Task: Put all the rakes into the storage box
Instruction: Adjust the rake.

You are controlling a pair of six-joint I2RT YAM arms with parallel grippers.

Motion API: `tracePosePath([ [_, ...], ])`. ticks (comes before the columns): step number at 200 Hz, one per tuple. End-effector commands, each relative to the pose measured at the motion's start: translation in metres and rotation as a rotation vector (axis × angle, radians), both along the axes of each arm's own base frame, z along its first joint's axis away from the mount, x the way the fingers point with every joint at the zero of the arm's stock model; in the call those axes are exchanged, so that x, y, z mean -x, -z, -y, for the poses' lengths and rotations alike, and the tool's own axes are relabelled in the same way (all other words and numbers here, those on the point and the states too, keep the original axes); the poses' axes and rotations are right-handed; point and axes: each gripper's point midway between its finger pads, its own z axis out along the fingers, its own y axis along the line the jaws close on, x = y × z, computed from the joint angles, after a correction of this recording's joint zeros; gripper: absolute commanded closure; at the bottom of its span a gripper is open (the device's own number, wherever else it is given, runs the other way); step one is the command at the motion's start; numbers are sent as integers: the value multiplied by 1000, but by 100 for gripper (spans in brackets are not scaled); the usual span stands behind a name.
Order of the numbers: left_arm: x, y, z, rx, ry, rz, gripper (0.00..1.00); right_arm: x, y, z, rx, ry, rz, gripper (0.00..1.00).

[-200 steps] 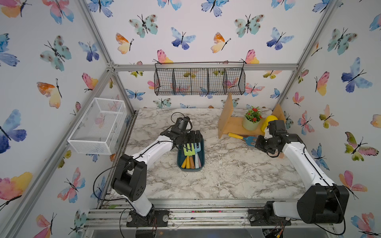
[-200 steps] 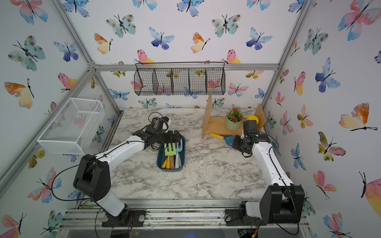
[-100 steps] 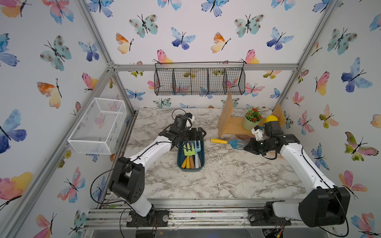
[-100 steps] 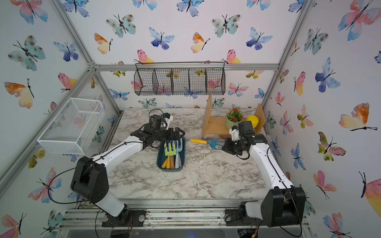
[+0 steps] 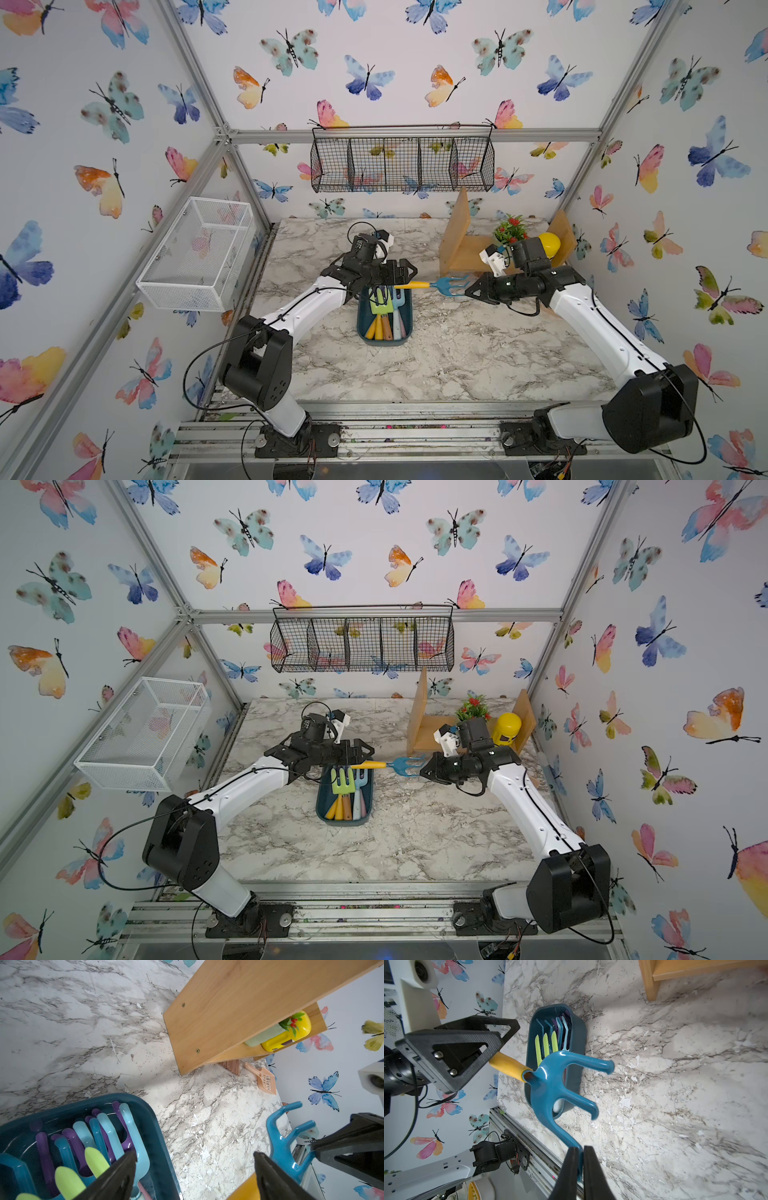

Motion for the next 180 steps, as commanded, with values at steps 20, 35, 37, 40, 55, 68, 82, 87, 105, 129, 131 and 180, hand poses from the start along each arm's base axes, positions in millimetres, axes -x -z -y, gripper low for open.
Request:
tracePosePath([
  [20,18,-17,17,114,121,2,15,-10,-1,-22,-46,-44,14,89],
  [35,25,-22,22,156,166,-2,19,-16,-1,-23,-40,-43,20,89],
  [37,26,-23,23,162,173,-3,20,-17,-1,-23,-39,-43,24,89],
  [40,27,-23,24,168,182,-4,21,-18,-1,-23,-37,-43,26,89],
  [55,34,-26,28,200,226,-12,24,-25,-5,-25,-32,-46,43,89],
  [68,37,-27,30,211,243,-12,24,-32,-9,-28,-33,-54,59,89],
  [82,38,-26,29,210,246,-10,24,-39,-12,-31,-36,-62,67,89],
  [87,38,-26,30,208,246,-11,24,-41,-14,-32,-38,-68,70,89],
  [105,37,-23,29,197,242,-15,24,-45,-19,-36,-34,-85,78,89],
  [129,36,-18,27,180,233,-21,24,-46,-28,-38,-36,-93,101,89],
  [131,36,-17,27,179,234,-22,24,-46,-29,-38,-37,-94,103,89],
  [180,35,-12,28,171,235,-30,25,-38,-37,-39,-48,-120,115,89],
])
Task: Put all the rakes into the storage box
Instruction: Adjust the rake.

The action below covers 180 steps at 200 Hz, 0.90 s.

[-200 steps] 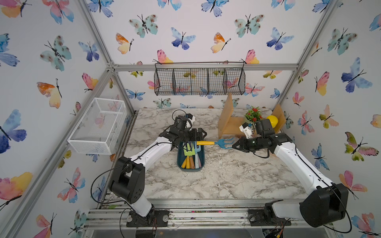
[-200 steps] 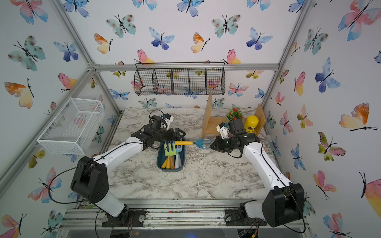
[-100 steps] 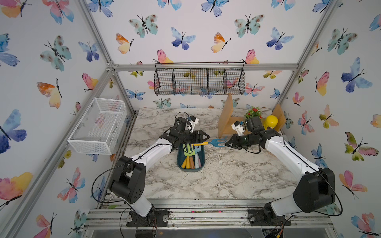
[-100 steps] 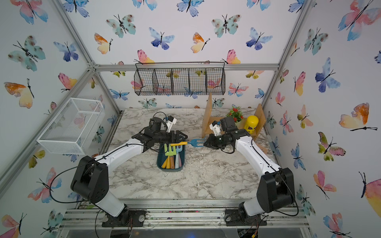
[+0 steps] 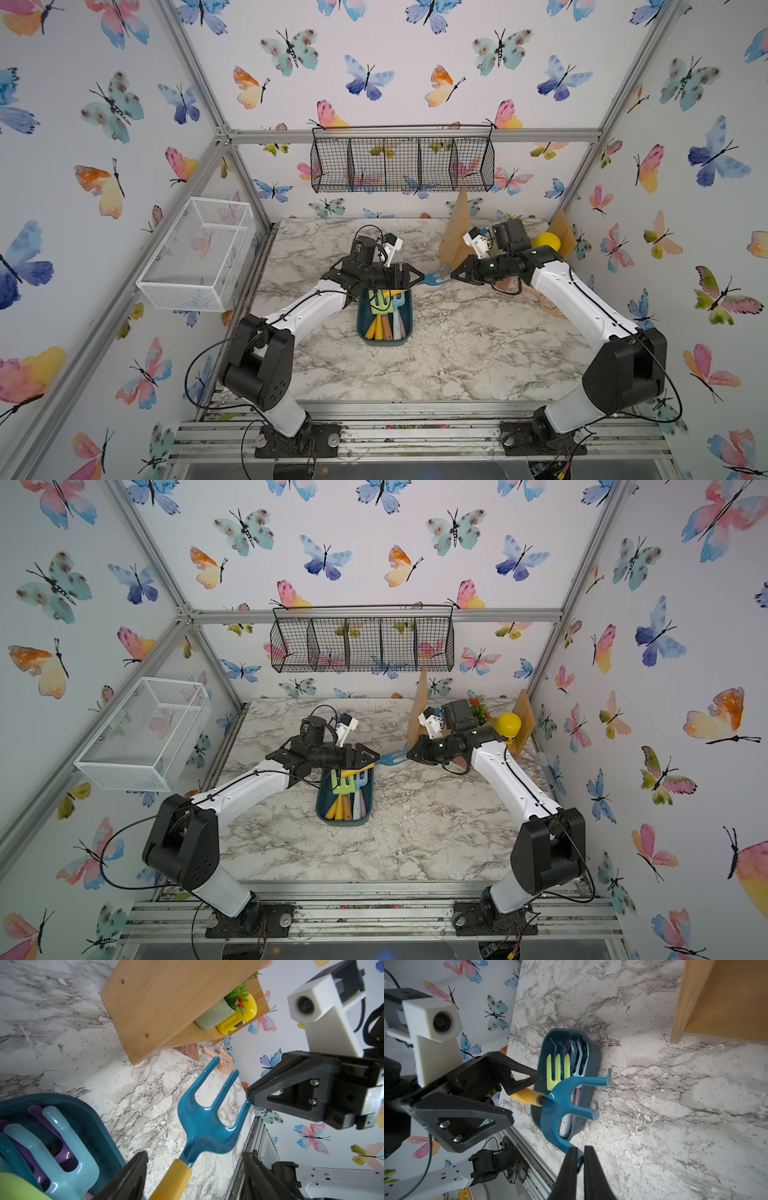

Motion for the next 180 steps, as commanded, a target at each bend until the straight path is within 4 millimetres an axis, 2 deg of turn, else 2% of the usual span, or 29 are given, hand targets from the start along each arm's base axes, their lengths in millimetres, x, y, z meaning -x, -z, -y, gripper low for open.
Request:
tracePosePath([
  [1,7,0,2,7,39,-2,25,8,-23,-8,-39,-50,43,89],
  [32,7,4,2,5,42,-9,26,13,-30,-10,-56,-67,51,89],
  [53,7,4,3,11,51,-10,33,12,-41,-14,-86,-80,66,89],
  [99,10,6,4,13,67,-12,37,-3,-64,-20,-102,-93,118,89],
  [180,13,4,4,10,80,-2,39,-35,-57,-38,-118,-131,94,89],
])
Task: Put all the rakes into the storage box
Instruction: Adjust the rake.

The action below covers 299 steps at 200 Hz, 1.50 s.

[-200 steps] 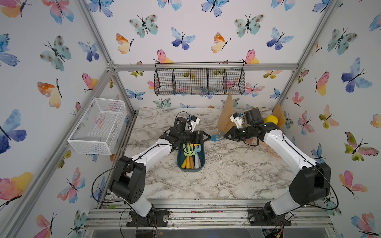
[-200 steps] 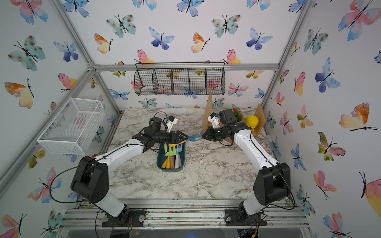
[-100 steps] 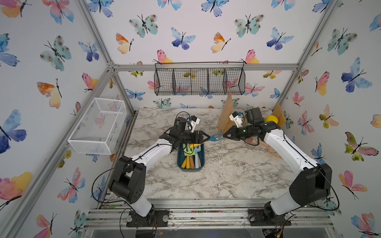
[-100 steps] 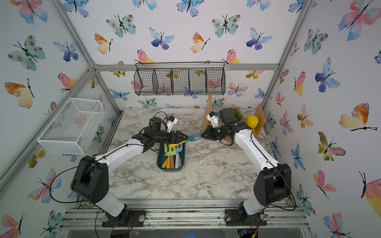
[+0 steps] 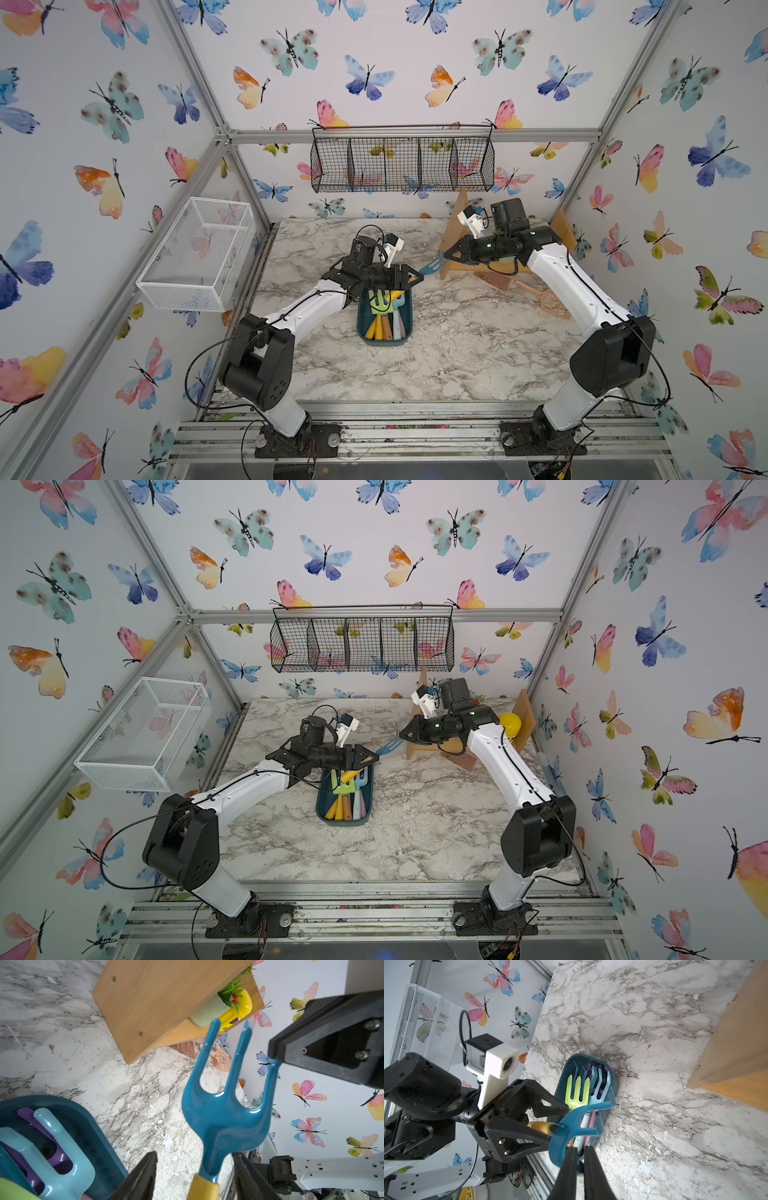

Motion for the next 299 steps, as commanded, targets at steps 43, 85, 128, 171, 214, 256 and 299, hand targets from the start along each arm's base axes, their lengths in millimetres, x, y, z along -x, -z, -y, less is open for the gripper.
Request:
tracePosePath([
  [43,10,5,2,-2,56,-4,64,-23,-22,-20,-54,-54,50,89],
  [85,8,6,-1,-18,38,0,94,-39,-32,-23,-43,-37,77,85],
  [128,-6,18,-18,-120,-93,-3,99,-34,-20,-7,-10,70,73,31],
  [171,-24,20,-37,-227,-237,14,100,-7,10,-5,-100,128,-4,33],
  [214,-27,22,-35,-226,-248,-9,100,6,24,-39,-204,78,-53,38],
  [256,-23,23,-28,-217,-232,-21,100,-1,36,-72,-205,28,-86,39],
  [299,-21,17,-27,-205,-217,-6,100,-16,44,-83,-194,33,-78,43],
])
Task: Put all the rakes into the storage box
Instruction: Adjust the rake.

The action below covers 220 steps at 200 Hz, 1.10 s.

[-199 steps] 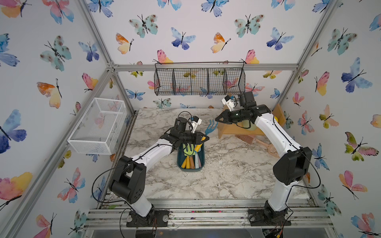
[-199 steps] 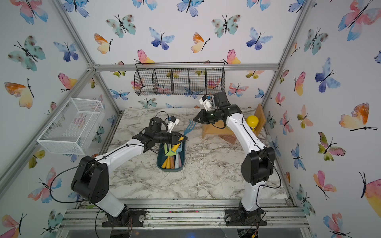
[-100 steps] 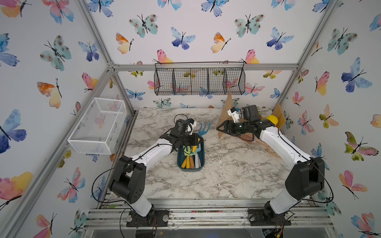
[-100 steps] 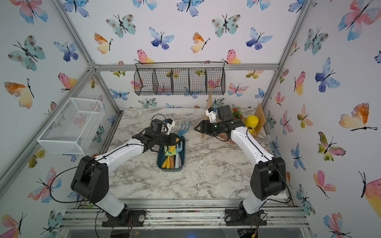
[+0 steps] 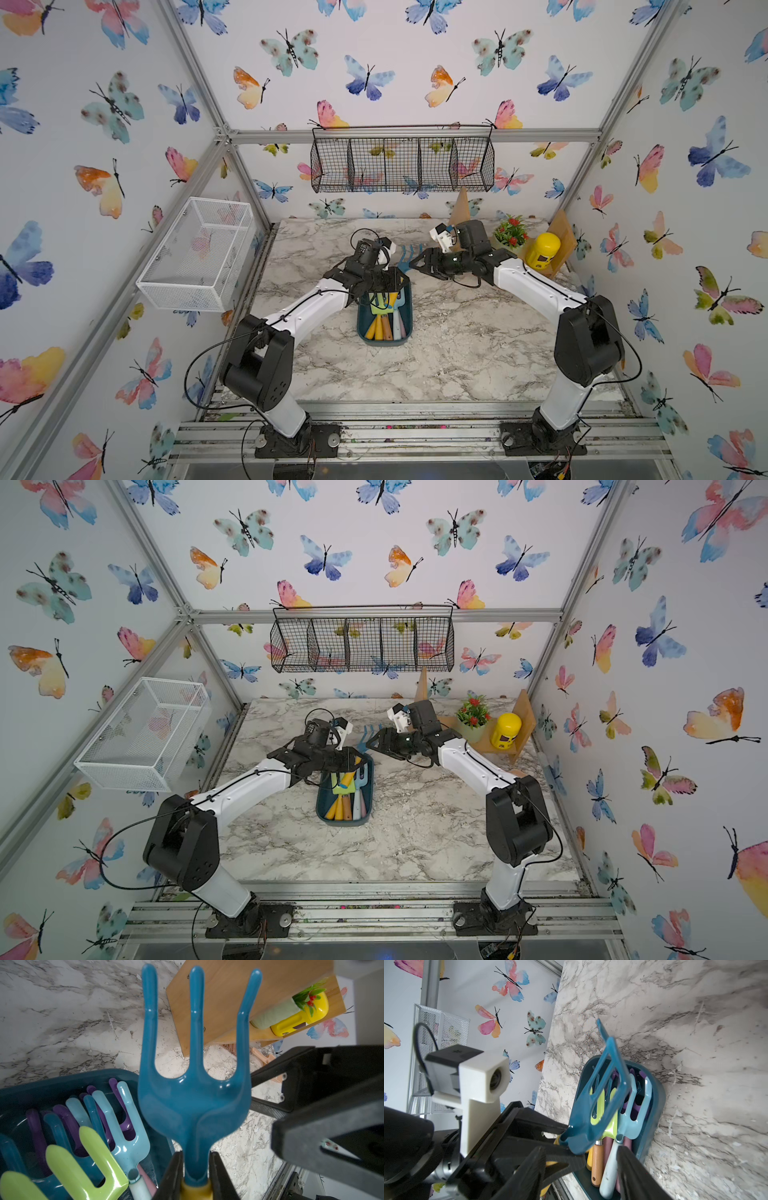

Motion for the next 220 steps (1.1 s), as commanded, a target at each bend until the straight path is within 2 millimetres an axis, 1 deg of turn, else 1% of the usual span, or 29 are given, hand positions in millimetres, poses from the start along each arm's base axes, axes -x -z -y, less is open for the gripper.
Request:
tracePosePath([
  [1,-2,-16,2,14,3,38,100,-12,-14,-7,-34,0,44,43],
  [15,-1,-18,3,21,8,37,100,-17,-11,-10,-38,-1,46,50],
  [46,-1,-21,2,23,9,49,100,-27,-4,-13,-40,19,37,71],
  [63,1,-23,2,24,14,53,100,-28,-3,-15,-49,22,30,78],
  [73,0,-24,2,26,16,57,96,-27,-4,-15,-53,22,31,80],
  [81,0,-24,2,26,14,58,88,-27,-5,-15,-53,23,35,81],
  [89,1,-24,2,27,15,57,70,-26,-7,-14,-50,25,40,82],
  [95,1,-24,2,28,15,56,54,-26,-6,-12,-45,25,43,83],
  [104,1,-25,3,30,18,56,36,-24,-5,-11,-36,25,46,85],
  [108,1,-25,2,30,17,58,31,-23,-4,-10,-32,26,44,86],
  [116,1,-25,2,31,15,56,23,-21,-2,-9,-27,25,40,88],
  [130,1,-26,2,44,17,60,14,-16,3,-7,-23,17,29,91],
  [156,0,-34,-6,88,8,71,12,-6,11,-4,-21,3,15,97],
  [162,-2,-35,-10,96,-5,78,11,-4,12,-3,-20,0,15,98],
  [167,1,-39,-11,124,14,72,12,-3,13,-3,-18,-2,14,98],
  [199,0,-43,-27,197,-9,69,11,4,10,-1,-27,-18,20,97],
  [220,1,-37,-31,189,-11,59,12,7,2,-4,-54,-43,23,97],
])
